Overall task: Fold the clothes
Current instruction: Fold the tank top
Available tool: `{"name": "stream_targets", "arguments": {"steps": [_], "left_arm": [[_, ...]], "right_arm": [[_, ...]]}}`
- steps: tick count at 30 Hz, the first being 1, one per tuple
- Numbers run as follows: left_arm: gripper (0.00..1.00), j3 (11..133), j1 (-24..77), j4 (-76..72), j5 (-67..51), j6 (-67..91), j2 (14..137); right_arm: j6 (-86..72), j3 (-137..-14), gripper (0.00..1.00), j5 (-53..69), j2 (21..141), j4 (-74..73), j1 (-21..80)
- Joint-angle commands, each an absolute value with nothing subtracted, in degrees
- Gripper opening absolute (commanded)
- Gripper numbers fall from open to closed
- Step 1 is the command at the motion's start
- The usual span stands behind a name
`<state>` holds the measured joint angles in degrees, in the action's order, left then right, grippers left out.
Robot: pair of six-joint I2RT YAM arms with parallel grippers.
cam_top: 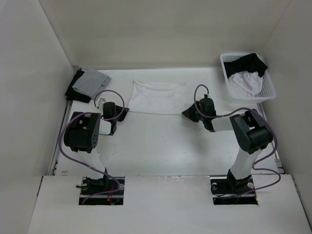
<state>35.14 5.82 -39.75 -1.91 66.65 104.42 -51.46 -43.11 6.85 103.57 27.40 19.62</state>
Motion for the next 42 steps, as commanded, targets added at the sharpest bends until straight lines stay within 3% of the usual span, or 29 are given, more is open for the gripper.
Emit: {"name": "stream_targets", "arguments": {"steps": [1,8,13,17,23,28,35,42], "left_arm": [[0.05,34.19,6.02,-38.32,-0.62,66.62,105.21],[0.02,33.84,6.11,-38.41,-0.79,66.80,103.98],[0.00,30.86,6.63,-38.76,-3.24,68.20,95.22],[0.00,26.29,8.39,-32.99,-4.04,67.77,76.08],[0.00,26.80,9.18,-5.06,-3.26,63.64,38.82],[0.02,32.86,10.85,12.55,-0.27,61.70,23.74],[0.02,30.86,11.03,10.39,0.44,60.73,29.42],[0.03,30.40,8.57,-9.37,1.41,59.94,55.58]], "right_arm": [[-53.26,-45.26,0.25,4.75,105.38,30.23,20.17],[-53.96,-45.79,0.05,2.64,105.83,32.16,20.17],[-52.82,-41.06,0.02,3.16,96.18,34.81,20.69],[-49.93,-35.70,0.02,2.73,79.85,27.89,21.75],[-43.25,-33.13,0.03,-3.59,47.25,3.56,30.52],[-41.75,-39.10,0.04,-10.01,33.85,-13.52,39.40],[-40.34,-39.29,0.05,-7.31,42.17,-8.81,39.60],[-41.31,-41.82,0.06,5.44,67.46,8.59,26.51]]}}
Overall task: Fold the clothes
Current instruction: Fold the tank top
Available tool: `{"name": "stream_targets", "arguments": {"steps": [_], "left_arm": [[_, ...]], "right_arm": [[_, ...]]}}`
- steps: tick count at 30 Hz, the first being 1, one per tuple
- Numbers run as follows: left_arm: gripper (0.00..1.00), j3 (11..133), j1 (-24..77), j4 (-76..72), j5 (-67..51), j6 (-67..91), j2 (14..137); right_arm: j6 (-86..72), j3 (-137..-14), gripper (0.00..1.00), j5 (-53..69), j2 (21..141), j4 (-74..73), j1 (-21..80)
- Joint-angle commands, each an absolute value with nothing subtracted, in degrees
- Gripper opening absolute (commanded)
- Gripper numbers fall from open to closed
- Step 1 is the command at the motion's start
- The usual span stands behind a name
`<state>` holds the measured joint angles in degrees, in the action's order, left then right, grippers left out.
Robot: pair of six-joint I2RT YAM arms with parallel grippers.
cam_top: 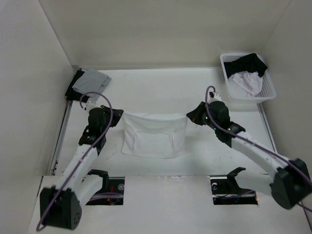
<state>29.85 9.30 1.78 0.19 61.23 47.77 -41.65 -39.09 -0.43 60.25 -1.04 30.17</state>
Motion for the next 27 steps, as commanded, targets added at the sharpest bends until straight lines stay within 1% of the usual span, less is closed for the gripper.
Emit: {"name": "stream_targets", "arguments": {"steps": [1,4,6,10,13,20,27], "left_arm": [[0.03,31.98,8.65,-12.28,2.02,59.94,60.51],[0.03,38.03,8.48,-17.30,2.37,60.55,73.44],[0.03,41.64,8.22,-18.72,2.64,60.73,78.90],[0.03,45.00,7.51,-19.42,2.55,60.82,83.58],[0.03,42.20,8.04,-21.00,2.55,60.03,82.01],[0.04,30.07,9.71,-24.26,1.76,58.36,74.10],[0.04,19.26,9.80,-26.54,0.44,57.92,67.86]], "right_arm": [[-41.48,-43.84,0.06,6.41,71.94,10.18,25.11],[-41.83,-51.30,0.06,8.87,83.81,11.95,21.24],[-42.27,-55.61,0.05,10.10,89.45,12.22,19.30],[-43.24,-58.27,0.05,12.21,93.69,12.48,17.18],[-42.54,-55.03,0.06,11.95,91.94,13.62,17.44],[-44.21,-40.62,0.06,11.34,84.47,19.94,17.44],[-44.38,-32.53,0.06,10.90,78.23,20.65,19.46]]}}
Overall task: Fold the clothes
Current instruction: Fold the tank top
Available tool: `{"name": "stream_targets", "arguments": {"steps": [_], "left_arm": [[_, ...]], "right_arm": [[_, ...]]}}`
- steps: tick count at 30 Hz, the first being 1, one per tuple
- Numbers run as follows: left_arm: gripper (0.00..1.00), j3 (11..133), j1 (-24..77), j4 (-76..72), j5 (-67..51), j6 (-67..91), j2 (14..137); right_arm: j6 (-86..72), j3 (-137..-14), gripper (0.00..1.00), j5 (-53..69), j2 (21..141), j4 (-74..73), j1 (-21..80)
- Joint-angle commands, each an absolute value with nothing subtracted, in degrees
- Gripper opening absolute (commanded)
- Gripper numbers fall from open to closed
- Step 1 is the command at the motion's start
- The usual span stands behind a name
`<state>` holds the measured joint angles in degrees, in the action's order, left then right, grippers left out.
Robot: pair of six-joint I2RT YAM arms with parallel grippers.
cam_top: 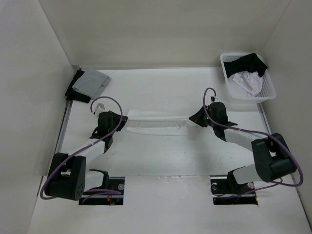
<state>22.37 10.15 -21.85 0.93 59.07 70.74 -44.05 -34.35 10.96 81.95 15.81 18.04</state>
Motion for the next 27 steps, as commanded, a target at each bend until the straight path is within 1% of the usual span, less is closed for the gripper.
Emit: {"name": "stream_targets", "arguments": {"steps": [1,7,13,15,16,18,20,22,24,25,26,27], "left_arm": [[0.04,17.94,9.45,-26.72,0.00,57.92,67.07],[0.04,12.84,9.53,-27.59,-0.53,57.92,64.25],[0.06,10.99,8.39,-30.23,-0.88,58.09,68.37],[0.07,10.72,8.04,-30.85,-1.49,58.36,69.43],[0.10,10.64,7.87,-30.94,-1.58,58.45,69.61],[0.19,10.63,7.34,-30.59,-2.02,58.45,68.74],[0.26,10.20,6.46,-29.89,-2.90,58.36,65.85],[0.27,10.19,6.11,-27.44,-2.99,58.10,61.37],[0.27,11.33,6.81,-23.66,-1.94,57.40,57.32],[0.27,12.38,7.68,-21.73,-0.72,56.70,55.56],[0.26,14.74,10.65,-18.92,2.78,55.65,53.98],[0.25,16.33,12.68,-17.59,4.81,55.29,54.23]], "right_arm": [[-44.38,-31.39,0.06,10.38,77.18,20.57,19.90],[-44.03,-24.71,0.07,7.74,72.43,19.60,22.62],[-46.14,-20.92,0.09,5.80,74.09,19.42,26.75],[-47.02,-20.66,0.12,5.28,73.74,18.55,28.42],[-47.28,-20.57,0.16,4.49,73.31,17.94,29.04],[-47.37,-20.39,0.26,2.47,71.47,15.57,29.31],[-46.85,-20.56,0.33,1.32,68.92,13.63,29.31],[-45.62,-21.61,0.36,0.71,65.67,11.09,29.40],[-44.83,-23.11,0.37,0.00,63.03,9.59,29.83],[-44.48,-23.81,0.36,-0.26,62.50,9.75,30.19],[-43.43,-25.56,0.28,0.08,62.93,10.19,30.54],[-42.81,-26.79,0.23,0.70,64.15,10.80,30.63]]}}
